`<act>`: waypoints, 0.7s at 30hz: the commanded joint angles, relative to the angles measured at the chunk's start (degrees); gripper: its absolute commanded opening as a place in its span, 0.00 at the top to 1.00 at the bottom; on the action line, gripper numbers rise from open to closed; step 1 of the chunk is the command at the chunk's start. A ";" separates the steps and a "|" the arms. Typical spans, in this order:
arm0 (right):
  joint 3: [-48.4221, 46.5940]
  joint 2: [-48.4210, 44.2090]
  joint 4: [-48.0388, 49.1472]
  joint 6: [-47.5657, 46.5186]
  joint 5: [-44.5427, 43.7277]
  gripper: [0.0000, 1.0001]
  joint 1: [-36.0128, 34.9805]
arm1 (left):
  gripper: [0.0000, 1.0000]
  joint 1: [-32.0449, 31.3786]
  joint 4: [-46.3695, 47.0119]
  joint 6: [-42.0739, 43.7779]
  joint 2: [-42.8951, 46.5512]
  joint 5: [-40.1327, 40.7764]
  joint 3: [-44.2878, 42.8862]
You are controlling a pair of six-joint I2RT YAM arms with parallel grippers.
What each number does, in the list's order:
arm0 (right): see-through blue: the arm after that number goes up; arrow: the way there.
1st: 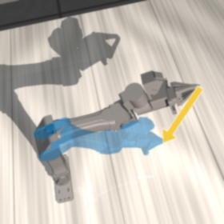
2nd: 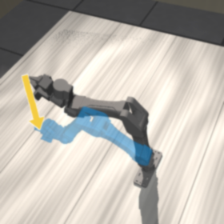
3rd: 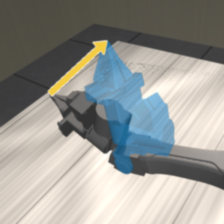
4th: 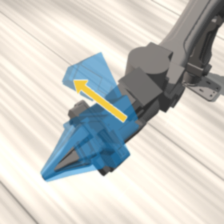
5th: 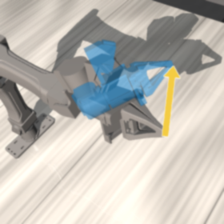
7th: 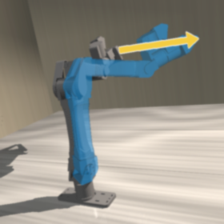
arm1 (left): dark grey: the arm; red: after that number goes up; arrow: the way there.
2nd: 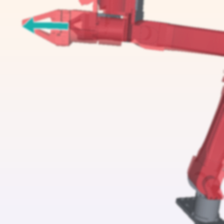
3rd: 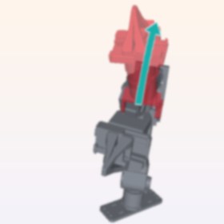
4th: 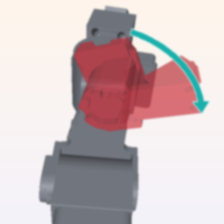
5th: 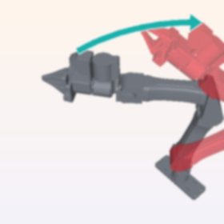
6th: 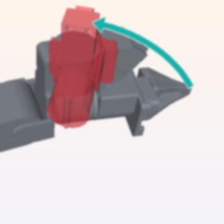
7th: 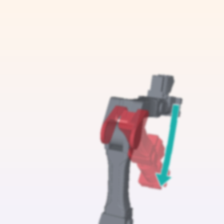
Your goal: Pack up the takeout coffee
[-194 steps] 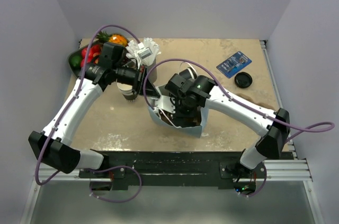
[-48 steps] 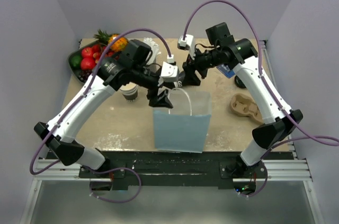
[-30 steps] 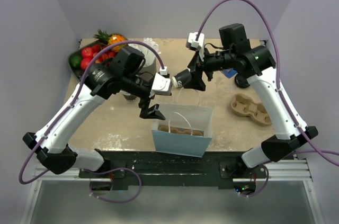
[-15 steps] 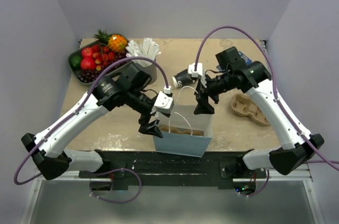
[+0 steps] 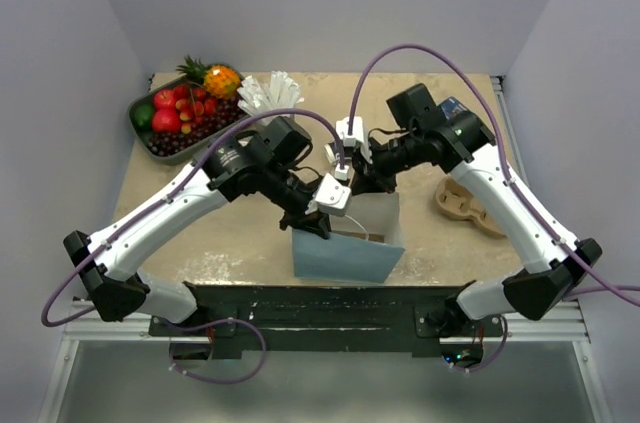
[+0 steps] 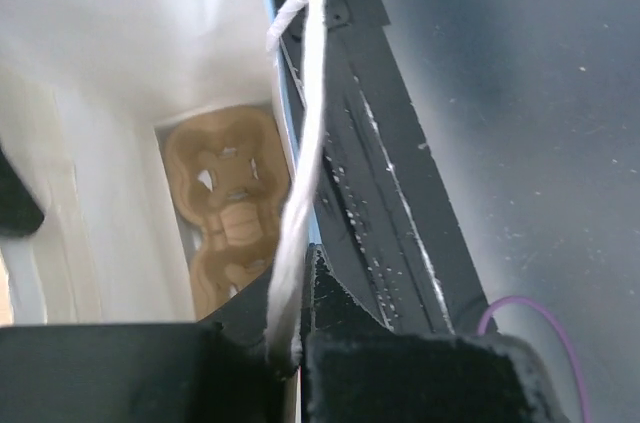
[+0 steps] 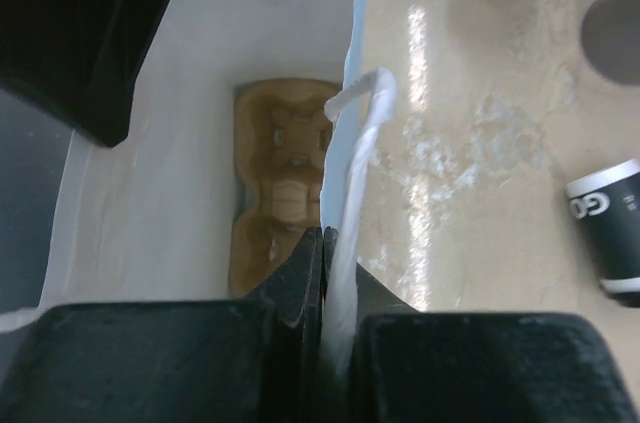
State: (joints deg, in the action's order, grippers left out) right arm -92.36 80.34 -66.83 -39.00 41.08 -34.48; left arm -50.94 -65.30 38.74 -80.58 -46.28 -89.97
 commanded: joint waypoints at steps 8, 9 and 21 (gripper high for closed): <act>-23.02 8.69 -2.60 2.53 -0.21 1.00 0.03 | 1.00 -0.13 -7.03 3.71 -0.72 4.71 -19.00; -24.00 9.22 -2.95 2.53 -0.21 1.00 -0.06 | 1.00 -0.13 -7.82 4.23 -1.77 4.71 -21.01; -22.53 9.93 -1.56 2.53 -1.00 1.00 0.11 | 1.00 -0.13 -9.94 6.17 -2.04 5.85 -18.67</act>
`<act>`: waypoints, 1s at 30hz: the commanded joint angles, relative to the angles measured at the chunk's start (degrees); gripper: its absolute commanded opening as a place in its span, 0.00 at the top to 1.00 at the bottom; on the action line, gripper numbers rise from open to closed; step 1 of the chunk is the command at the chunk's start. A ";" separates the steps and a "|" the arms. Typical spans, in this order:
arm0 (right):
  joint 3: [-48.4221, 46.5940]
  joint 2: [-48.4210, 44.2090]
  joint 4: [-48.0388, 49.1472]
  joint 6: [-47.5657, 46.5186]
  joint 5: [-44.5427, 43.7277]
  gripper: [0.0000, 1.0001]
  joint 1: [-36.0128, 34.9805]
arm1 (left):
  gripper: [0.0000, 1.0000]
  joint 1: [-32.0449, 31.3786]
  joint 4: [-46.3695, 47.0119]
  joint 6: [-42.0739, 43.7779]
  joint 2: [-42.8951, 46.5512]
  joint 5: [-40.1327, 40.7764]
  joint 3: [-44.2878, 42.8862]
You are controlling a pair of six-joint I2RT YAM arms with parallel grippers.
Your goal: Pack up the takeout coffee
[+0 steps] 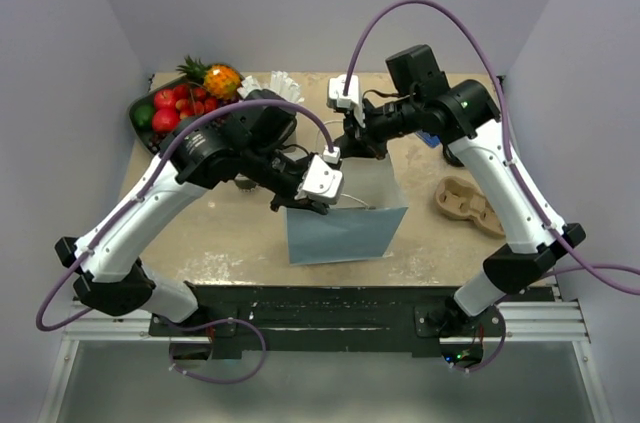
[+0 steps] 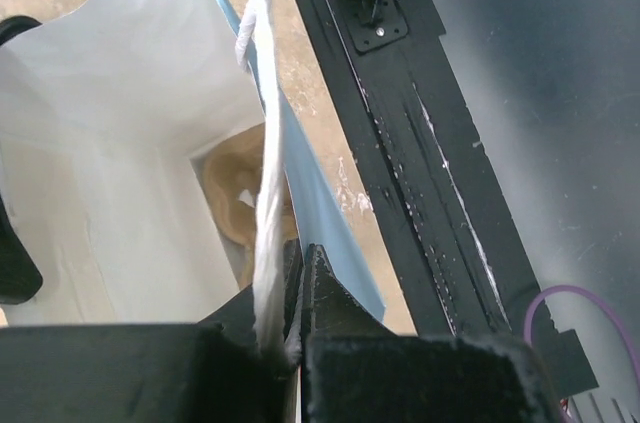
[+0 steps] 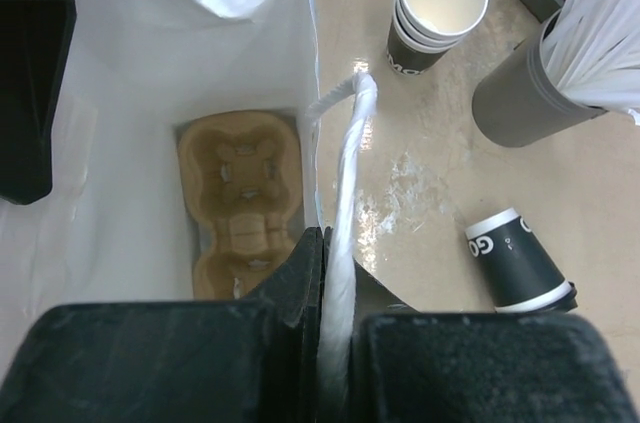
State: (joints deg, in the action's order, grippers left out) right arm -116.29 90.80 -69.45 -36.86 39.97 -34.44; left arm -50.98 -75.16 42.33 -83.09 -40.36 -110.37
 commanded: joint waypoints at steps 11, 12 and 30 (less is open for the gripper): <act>7.23 -3.18 4.94 4.34 -4.19 0.01 -0.02 | 0.18 -0.08 13.71 -3.83 9.87 4.32 19.23; 6.70 -3.35 5.03 4.69 -4.28 0.01 0.07 | 0.17 -0.08 13.63 -3.92 9.79 4.93 17.48; -9.84 -4.23 21.80 24.91 -14.56 0.01 4.37 | 0.04 15.46 32.13 -24.02 3.19 16.33 -6.90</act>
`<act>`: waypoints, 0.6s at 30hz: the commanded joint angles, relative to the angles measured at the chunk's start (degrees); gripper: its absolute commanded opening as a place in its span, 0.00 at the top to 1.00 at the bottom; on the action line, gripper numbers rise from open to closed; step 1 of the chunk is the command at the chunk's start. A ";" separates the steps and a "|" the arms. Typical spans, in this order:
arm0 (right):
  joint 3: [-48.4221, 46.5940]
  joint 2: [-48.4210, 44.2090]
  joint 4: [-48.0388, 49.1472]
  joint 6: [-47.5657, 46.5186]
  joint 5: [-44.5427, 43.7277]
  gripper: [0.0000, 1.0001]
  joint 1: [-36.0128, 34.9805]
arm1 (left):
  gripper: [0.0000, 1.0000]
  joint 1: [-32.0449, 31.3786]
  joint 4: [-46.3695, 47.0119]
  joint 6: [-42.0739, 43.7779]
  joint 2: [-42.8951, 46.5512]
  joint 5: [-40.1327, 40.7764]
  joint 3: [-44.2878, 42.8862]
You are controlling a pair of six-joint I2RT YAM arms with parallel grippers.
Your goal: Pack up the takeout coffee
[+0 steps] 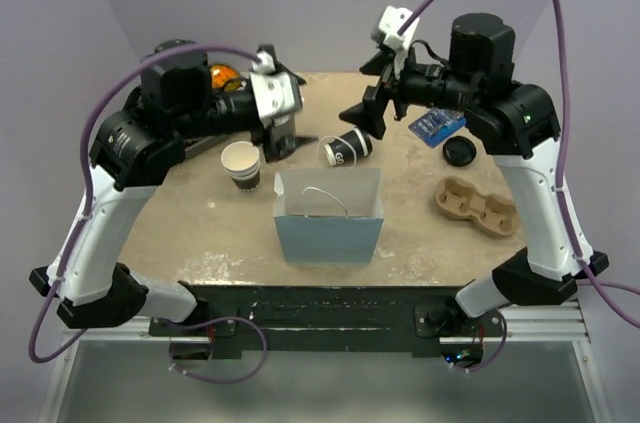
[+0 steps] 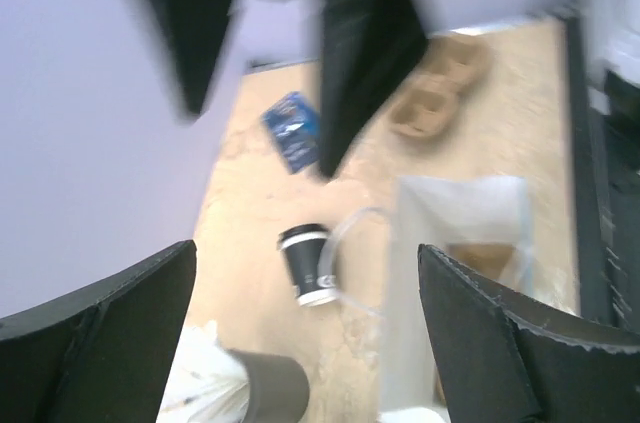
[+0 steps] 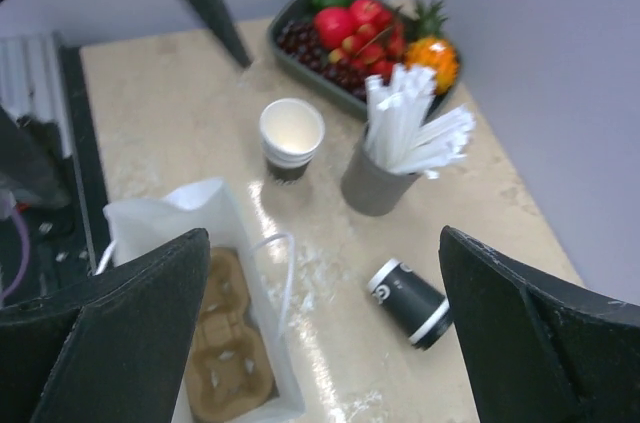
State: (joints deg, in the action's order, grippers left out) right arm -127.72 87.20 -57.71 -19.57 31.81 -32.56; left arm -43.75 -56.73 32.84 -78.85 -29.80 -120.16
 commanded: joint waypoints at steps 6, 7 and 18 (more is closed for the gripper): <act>15.56 0.69 17.10 7.45 -7.30 0.05 10.92 | 0.08 21.23 31.93 -26.24 1.25 10.67 20.14; 17.40 1.65 17.63 6.49 -6.77 0.06 11.80 | 0.10 22.20 31.42 -26.07 -0.93 8.90 20.14; 31.38 8.35 25.10 -0.65 -6.94 0.11 15.15 | 0.04 25.11 5.95 -6.22 -5.35 -19.26 21.99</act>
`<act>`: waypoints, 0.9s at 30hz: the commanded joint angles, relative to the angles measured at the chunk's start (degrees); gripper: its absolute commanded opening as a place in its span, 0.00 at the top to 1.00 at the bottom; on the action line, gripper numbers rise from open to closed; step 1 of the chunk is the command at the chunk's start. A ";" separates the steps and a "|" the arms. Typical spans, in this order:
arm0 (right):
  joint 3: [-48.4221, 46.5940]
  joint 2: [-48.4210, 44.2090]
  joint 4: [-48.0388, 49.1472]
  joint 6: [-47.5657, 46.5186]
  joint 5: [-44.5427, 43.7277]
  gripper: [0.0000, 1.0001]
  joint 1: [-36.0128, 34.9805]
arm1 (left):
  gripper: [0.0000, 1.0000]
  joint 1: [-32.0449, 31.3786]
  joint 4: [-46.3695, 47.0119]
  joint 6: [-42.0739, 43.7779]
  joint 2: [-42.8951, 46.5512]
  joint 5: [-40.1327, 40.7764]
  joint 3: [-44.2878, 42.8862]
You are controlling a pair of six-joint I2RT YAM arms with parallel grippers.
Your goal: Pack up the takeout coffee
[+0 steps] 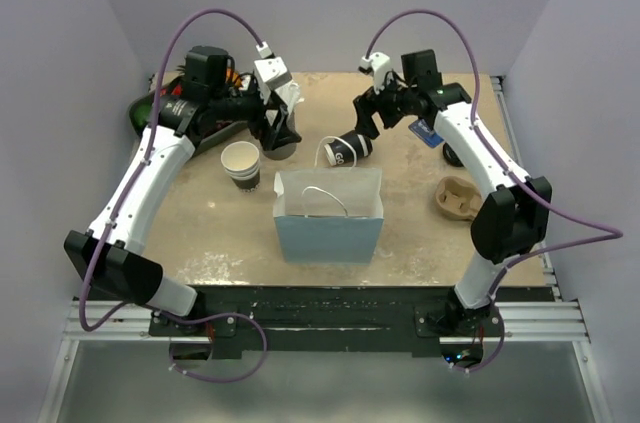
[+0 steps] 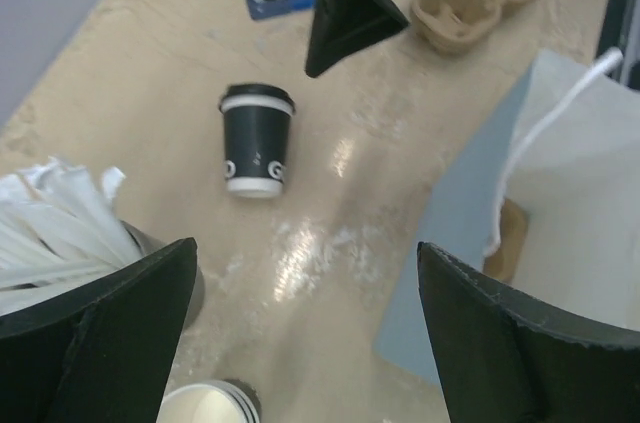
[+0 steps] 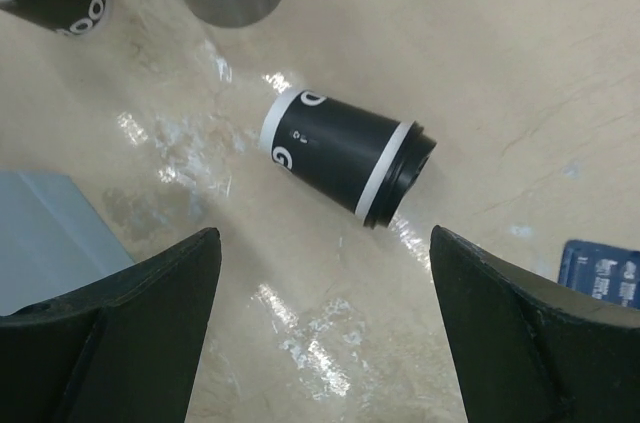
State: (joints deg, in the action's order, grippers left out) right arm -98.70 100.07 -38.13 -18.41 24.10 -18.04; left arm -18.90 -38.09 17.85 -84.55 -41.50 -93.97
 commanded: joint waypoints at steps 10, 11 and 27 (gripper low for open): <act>4.65 -13.92 -2.72 2.93 -1.86 0.06 3.54 | 0.06 5.62 -22.64 10.55 5.10 7.03 -0.86; 4.57 -16.11 -3.78 3.29 -1.60 0.05 4.24 | 0.07 5.97 -23.17 10.02 4.84 8.52 -0.08; -0.02 -24.40 -23.75 -0.66 -1.31 0.02 4.60 | 0.16 5.46 -16.95 28.13 17.76 -7.53 35.78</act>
State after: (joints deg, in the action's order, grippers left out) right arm -97.82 77.73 -60.71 -21.32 26.52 -13.45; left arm -12.43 -63.75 43.64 -69.23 -38.89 -61.47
